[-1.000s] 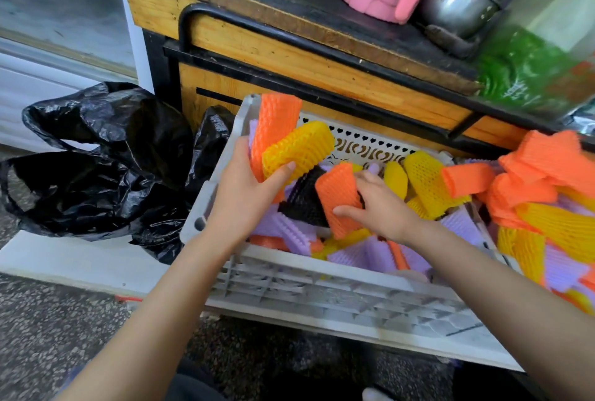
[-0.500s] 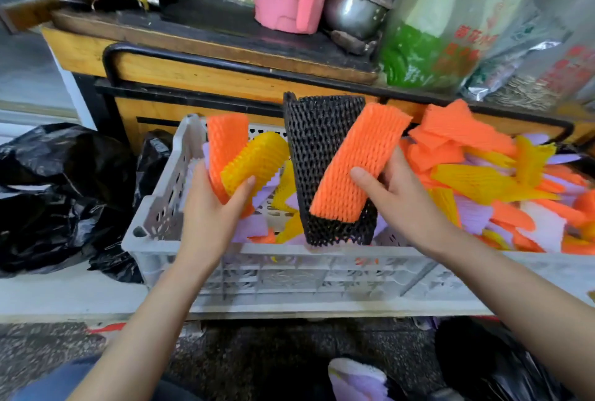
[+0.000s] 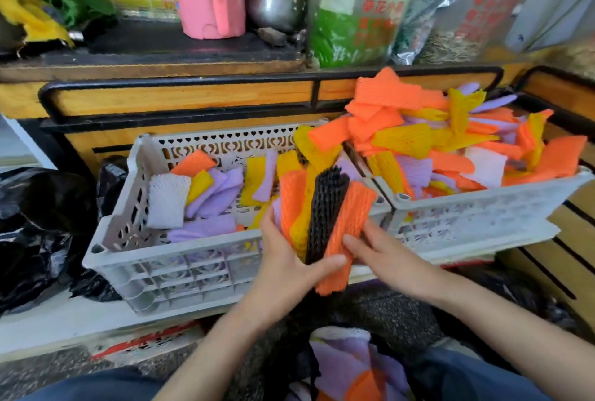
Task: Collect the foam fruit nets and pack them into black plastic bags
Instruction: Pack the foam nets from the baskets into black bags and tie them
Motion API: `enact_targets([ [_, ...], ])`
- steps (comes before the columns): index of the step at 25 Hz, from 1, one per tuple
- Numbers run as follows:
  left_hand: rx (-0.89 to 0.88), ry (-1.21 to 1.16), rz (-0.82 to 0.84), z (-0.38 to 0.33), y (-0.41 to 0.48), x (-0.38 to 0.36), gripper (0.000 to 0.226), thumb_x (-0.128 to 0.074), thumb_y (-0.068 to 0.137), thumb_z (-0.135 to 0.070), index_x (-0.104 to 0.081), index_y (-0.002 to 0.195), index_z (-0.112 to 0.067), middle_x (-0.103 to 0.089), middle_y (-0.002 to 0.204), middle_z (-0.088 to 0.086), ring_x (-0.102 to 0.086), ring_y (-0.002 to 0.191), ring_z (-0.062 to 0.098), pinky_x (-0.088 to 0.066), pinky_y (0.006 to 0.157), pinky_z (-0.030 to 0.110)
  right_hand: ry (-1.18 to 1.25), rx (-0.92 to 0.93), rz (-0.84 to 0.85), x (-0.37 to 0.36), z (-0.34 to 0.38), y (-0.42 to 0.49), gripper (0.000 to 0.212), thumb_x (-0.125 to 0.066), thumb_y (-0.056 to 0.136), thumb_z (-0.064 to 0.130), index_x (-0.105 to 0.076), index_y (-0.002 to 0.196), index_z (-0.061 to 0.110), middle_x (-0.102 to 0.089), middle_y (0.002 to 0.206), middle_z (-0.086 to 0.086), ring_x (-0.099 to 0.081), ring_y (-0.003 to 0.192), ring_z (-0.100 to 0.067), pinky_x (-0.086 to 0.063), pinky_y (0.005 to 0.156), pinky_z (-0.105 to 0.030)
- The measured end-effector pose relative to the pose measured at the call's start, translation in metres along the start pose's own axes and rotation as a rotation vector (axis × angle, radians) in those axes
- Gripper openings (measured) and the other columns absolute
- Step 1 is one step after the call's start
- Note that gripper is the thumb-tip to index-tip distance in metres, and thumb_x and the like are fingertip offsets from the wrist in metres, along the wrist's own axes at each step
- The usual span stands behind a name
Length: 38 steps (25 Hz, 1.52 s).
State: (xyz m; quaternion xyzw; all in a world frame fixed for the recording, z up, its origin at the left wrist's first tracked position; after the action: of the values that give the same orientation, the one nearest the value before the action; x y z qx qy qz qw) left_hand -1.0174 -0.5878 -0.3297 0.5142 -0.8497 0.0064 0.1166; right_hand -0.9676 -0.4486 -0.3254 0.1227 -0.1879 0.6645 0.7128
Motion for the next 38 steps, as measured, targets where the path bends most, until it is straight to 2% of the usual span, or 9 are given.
enact_targets([
  [5, 0.033, 0.117, -0.042, 0.01, -0.009, -0.039, 0.083, -0.083, 0.067, -0.019, -0.026, 0.128, -0.019, -0.048, 0.113, -0.011, -0.048, 0.11, 0.006, -0.032, 0.075, 0.0, 0.12, -0.098, 0.022, -0.004, -0.039, -0.039, 0.021, -0.045, 0.098, 0.016, -0.041, 0.113, 0.029, -0.058, 0.113, 0.008, -0.058, 0.097, 0.005, -0.048, 0.091, -0.02],
  [10, 0.054, 0.201, 0.016, 0.021, -0.011, -0.063, 0.085, -0.081, 0.07, -0.016, -0.026, 0.134, -0.016, -0.045, 0.117, -0.006, -0.045, 0.11, 0.008, -0.028, 0.081, 0.008, -0.232, -0.272, -0.418, 0.019, -0.142, -0.102, 0.059, -0.067, 0.085, 0.016, -0.038, 0.134, 0.007, -0.048, 0.13, -0.008, -0.044, 0.125, -0.021, -0.028, 0.105, -0.021],
  [15, 0.024, 0.313, 0.19, 0.038, -0.029, -0.092, 0.084, -0.084, 0.066, -0.022, -0.03, 0.131, -0.022, -0.044, 0.122, -0.008, -0.044, 0.114, 0.005, -0.028, 0.088, 0.009, -0.469, -0.813, -0.084, -0.032, -0.25, -0.184, 0.076, -0.06, 0.086, 0.042, -0.02, 0.142, 0.008, -0.036, 0.135, -0.007, -0.034, 0.132, -0.022, -0.03, 0.104, -0.027],
  [18, -0.037, 0.421, 0.269, 0.048, -0.038, -0.111, 0.09, -0.084, 0.065, -0.026, -0.031, 0.137, -0.02, -0.036, 0.124, -0.007, -0.034, 0.117, -0.001, -0.022, 0.093, 0.006, -0.25, -0.902, -0.085, -0.037, -0.266, -0.207, 0.012, -0.06, 0.084, 0.031, -0.053, 0.087, 0.022, -0.054, 0.084, 0.006, -0.06, 0.104, -0.021, -0.04, 0.07, -0.024],
  [21, -0.126, 0.46, 0.398, 0.055, -0.054, -0.133, 0.095, -0.084, 0.063, -0.029, -0.023, 0.136, -0.033, -0.034, 0.127, -0.014, -0.029, 0.117, -0.009, -0.017, 0.095, -0.002, -0.159, -0.882, -0.222, -0.017, -0.263, -0.207, 0.037, -0.063, 0.085, 0.023, -0.043, 0.053, 0.019, -0.048, 0.056, 0.006, -0.058, 0.073, -0.017, -0.032, 0.056, -0.025],
  [26, -0.22, 0.715, 0.566, 0.101, -0.091, -0.16, 0.098, -0.06, 0.064, -0.064, -0.028, 0.143, -0.014, -0.043, 0.136, -0.002, -0.04, 0.128, 0.011, -0.032, 0.106, 0.026, 0.301, -0.857, -0.418, -0.004, -0.253, -0.198, 0.015, -0.069, 0.081, 0.004, -0.058, 0.085, 0.013, -0.06, 0.071, -0.005, -0.06, 0.072, -0.024, -0.051, 0.069, -0.04],
  [30, -0.16, 0.931, 0.804, 0.148, -0.107, -0.171, 0.096, -0.063, 0.069, -0.05, -0.015, 0.146, -0.019, -0.034, 0.14, 0.006, -0.037, 0.131, 0.026, -0.033, 0.106, 0.033, 0.533, -0.831, -0.441, -0.013, -0.242, -0.192, 0.025, -0.054, 0.088, -0.007, -0.054, 0.11, 0.006, -0.06, 0.078, -0.003, -0.056, 0.065, -0.014, -0.047, 0.056, -0.022],
  [34, 0.031, 0.76, 0.488, 0.162, -0.083, -0.159, 0.095, -0.077, 0.068, -0.033, -0.026, 0.145, -0.01, -0.035, 0.127, 0.008, -0.041, 0.123, 0.027, -0.033, 0.103, 0.031, 0.523, -0.811, -0.351, -0.02, -0.234, -0.186, 0.036, -0.056, 0.088, -0.006, -0.054, 0.122, 0.002, -0.063, 0.083, -0.006, -0.057, 0.066, -0.01, -0.049, 0.06, -0.02],
  [38, -0.121, 0.882, 0.559, 0.159, -0.091, -0.18, 0.09, -0.072, 0.071, -0.039, -0.026, 0.145, -0.017, -0.04, 0.138, 0.003, -0.038, 0.129, 0.024, -0.03, 0.105, 0.036, 0.398, -0.743, -0.344, -0.012, -0.229, -0.174, 0.035, -0.059, 0.087, -0.002, -0.056, 0.121, 0.002, -0.065, 0.097, -0.007, -0.062, 0.074, -0.012, -0.052, 0.063, -0.023],
])
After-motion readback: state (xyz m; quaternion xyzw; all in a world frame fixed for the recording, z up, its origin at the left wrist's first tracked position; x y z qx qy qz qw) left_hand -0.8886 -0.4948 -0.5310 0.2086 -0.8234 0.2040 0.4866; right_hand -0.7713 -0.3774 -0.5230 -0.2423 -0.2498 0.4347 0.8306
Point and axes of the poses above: each hand's wrist, its own y-axis towards the middle knuckle, its own x-axis out of the back of the hand, z = x × y, the point moved 6 cm from there along y, towards the middle knuckle
